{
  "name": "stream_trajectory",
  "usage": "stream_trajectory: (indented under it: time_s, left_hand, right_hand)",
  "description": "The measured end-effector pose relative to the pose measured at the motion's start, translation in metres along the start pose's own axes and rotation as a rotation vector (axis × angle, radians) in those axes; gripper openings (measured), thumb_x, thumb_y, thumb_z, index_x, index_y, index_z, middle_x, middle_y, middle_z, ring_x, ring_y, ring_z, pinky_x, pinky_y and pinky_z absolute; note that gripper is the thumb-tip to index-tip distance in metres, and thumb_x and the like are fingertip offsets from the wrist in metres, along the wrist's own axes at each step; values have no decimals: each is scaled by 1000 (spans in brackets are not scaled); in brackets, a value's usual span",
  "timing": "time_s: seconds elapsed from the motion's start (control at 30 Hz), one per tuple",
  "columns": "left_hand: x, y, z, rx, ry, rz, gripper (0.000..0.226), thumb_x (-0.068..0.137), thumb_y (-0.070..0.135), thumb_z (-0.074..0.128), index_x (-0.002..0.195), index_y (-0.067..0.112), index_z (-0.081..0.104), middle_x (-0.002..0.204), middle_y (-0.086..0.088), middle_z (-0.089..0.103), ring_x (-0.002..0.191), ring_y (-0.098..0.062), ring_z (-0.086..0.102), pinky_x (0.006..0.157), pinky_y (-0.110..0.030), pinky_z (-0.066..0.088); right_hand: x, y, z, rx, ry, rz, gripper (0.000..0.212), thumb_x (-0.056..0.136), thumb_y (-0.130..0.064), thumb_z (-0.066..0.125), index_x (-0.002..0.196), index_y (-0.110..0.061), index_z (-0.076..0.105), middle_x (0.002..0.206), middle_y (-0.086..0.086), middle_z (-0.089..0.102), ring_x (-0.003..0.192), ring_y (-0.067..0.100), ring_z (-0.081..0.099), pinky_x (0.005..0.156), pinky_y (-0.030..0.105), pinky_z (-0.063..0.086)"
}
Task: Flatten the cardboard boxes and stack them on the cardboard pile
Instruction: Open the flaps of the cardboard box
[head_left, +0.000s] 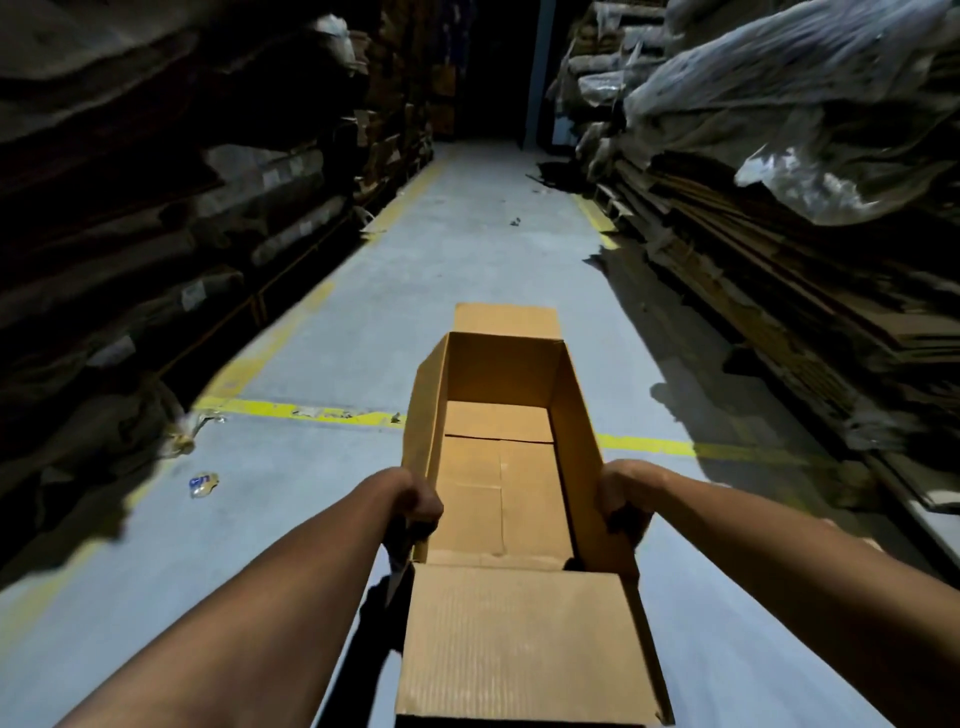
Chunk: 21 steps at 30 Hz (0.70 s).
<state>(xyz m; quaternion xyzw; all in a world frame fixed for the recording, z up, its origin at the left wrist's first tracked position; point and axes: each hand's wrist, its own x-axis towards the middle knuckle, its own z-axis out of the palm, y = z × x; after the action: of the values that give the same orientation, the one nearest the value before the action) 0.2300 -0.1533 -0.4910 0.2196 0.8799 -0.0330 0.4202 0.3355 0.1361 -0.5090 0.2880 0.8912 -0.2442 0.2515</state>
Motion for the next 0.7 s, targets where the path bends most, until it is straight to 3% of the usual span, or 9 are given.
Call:
stream_trajectory:
  time_s: [0.07, 0.2, 0.27, 0.37, 0.43, 0.5, 0.6, 0.67, 0.7]
  left_hand:
    - [7, 2, -3, -125, 207, -37, 8, 82, 7, 57, 84, 5, 65, 104, -16, 71, 83, -28, 72, 66, -29, 54]
    - [-29, 9, -34, -203, 648, -103, 30, 81, 20, 62, 110, 15, 71, 120, -11, 72, 103, -32, 71, 79, -33, 57]
    - [-49, 9, -58, -132, 841, -153, 37, 87, 24, 64, 124, 19, 68, 129, -11, 66, 118, -34, 64, 85, -38, 52]
    - [-86, 17, -88, -6, 991, -187, 28, 93, 24, 62, 119, 20, 70, 117, -9, 67, 113, -34, 64, 79, -38, 49]
    - [-109, 29, -100, 101, 1060, -182, 23, 95, 21, 58, 113, 19, 72, 108, -8, 68, 108, -33, 66, 75, -38, 50]
    - [-125, 50, -103, 231, 1080, -162, 24, 95, 17, 57, 113, 19, 74, 111, -5, 71, 108, -30, 68, 73, -39, 53]
    - [-125, 97, -75, 482, 1012, -85, 24, 96, 14, 56, 111, 15, 75, 109, -4, 71, 96, -28, 70, 62, -35, 55]
    - [-114, 128, -46, 653, 925, -57, 27, 98, 9, 49, 110, 7, 74, 108, -13, 71, 81, -34, 72, 50, -32, 50]
    - [-111, 142, -34, 689, 909, -41, 28, 99, 8, 48, 112, 4, 72, 111, -17, 71, 78, -36, 72, 46, -31, 48]
  right_hand:
    - [-6, 0, 5, 35, 128, 14, 30, 94, -2, 59, 124, -5, 65, 125, 15, 68, 108, 27, 70, 78, 26, 61]
    - [-16, -16, 3, 85, 384, 15, 10, 86, -15, 56, 86, -9, 64, 91, 14, 74, 77, 34, 75, 63, 42, 64]
    - [-9, -24, 2, 245, 457, -57, 14, 79, -23, 58, 86, -11, 64, 84, 14, 74, 72, 36, 74, 58, 45, 61]
    - [-4, -39, 11, 532, 422, -151, 12, 96, -21, 59, 103, -12, 62, 87, 10, 72, 69, 28, 70, 56, 40, 59]
    - [-7, -53, 21, 694, 305, -189, 13, 103, -9, 51, 115, -5, 55, 76, 12, 65, 54, 24, 61, 51, 36, 55]
    - [-16, -62, 35, 716, 147, -187, 17, 102, 2, 45, 116, -4, 52, 75, 13, 61, 53, 22, 57, 53, 35, 56]
    - [-22, -58, 46, 635, -77, -164, 22, 100, 6, 45, 101, -13, 56, 95, 11, 65, 77, 24, 65, 82, 45, 63]
    - [-22, -50, 34, 615, -130, -113, 20, 103, -7, 49, 119, -12, 59, 118, 15, 65, 98, 31, 68, 93, 49, 60]
    - [-24, -44, 22, 626, -94, -74, 29, 104, -14, 49, 132, -8, 58, 126, 17, 65, 104, 34, 68, 95, 51, 59]
